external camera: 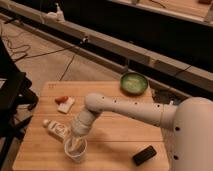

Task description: Place the ceramic cup in the ceramic bowl

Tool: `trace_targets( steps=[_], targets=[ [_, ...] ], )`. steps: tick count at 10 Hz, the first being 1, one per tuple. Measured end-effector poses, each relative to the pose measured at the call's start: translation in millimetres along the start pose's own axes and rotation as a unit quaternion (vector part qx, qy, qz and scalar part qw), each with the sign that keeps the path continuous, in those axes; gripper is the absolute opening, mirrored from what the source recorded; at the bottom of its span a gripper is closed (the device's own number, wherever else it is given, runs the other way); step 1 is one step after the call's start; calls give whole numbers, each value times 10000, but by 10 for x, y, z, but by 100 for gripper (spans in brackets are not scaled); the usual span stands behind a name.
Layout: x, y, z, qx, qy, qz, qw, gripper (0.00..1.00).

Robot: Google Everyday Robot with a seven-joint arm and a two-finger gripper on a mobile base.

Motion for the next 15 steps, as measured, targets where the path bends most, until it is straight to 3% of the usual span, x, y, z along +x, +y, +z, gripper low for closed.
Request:
trace_targets(
  steps=[3,5,8,12,15],
  targets=[
    [-6,-5,-12,19,-17,-16,10000,1],
    [-18,-12,-54,66,-42,-19,10000,0],
    [35,-85,-392,409,30,53,9991,0],
    [241,-193,-1234,1169,39,304,9927,0],
    [543,-292,-1977,1804,-56,691,9811,0]
  ],
)
